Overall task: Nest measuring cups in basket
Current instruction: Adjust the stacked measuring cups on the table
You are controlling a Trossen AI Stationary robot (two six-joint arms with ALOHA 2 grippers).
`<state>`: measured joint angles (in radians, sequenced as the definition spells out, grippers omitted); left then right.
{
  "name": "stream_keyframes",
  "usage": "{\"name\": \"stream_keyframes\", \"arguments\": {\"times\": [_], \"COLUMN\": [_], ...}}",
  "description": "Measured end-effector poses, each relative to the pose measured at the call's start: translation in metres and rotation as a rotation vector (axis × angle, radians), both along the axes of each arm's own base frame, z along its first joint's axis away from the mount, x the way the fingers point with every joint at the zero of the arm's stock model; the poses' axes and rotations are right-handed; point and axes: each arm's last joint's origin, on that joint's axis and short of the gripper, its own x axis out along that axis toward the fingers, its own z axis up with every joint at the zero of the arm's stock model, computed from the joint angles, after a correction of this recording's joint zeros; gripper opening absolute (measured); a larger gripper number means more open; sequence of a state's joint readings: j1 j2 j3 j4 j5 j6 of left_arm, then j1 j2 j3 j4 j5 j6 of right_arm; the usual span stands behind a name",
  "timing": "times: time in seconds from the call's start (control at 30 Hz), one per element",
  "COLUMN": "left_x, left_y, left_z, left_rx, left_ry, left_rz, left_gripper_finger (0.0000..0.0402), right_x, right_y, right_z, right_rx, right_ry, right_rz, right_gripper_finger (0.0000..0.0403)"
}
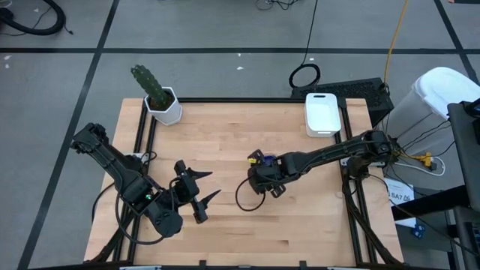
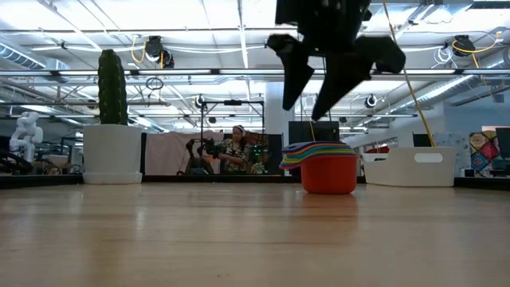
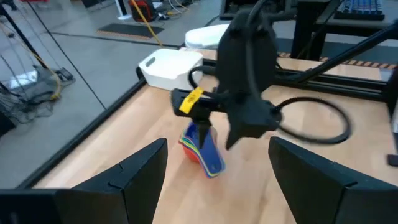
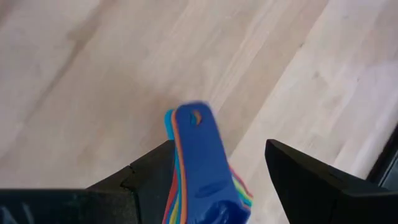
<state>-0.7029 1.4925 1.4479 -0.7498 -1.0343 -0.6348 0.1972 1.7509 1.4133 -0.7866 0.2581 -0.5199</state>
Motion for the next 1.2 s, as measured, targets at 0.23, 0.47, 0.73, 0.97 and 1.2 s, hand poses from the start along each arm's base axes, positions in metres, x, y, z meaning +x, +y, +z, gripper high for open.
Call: {"name": "stream_keyframes", "arguments": {"times": [0.23,0.47,0.73,0.97,1.2], "left_x": [0.0,0.0,0.0,0.0,0.0], "left_y": [-0.002,-0.002,-0.002,-0.002,-0.002], "left_z": [-0.001,-0.001,-0.002,-0.002,-0.002], "left_rx": [-0.048,-0.049,-0.053,-0.057,-0.057], "left_ry": [0.03,0.035,0.038,0.04,0.04], "left_rz": [-0.048,-0.053,-0.058,-0.06,-0.06], "left_gripper_finger": [0.0282,0.0282,0.0282,0.0282,0.0282], "right_x": [0.003,0.007,0.012,0.016,0.019], "right_y": [-0.001,-0.007,-0.014,-0.014,-0.014], "right_z": [-0.017,-0.016,-0.029,-0.042,-0.055], "right_rx": [-0.002,0.013,0.057,0.051,0.043], "right_ry": [0.086,0.059,0.092,0.137,0.176], "right_rz": [0.018,0.001,-0.017,-0.017,-0.012], "right_gripper_finger": [0.025,0.0264,0.0266,0.0266,0.0266]}}
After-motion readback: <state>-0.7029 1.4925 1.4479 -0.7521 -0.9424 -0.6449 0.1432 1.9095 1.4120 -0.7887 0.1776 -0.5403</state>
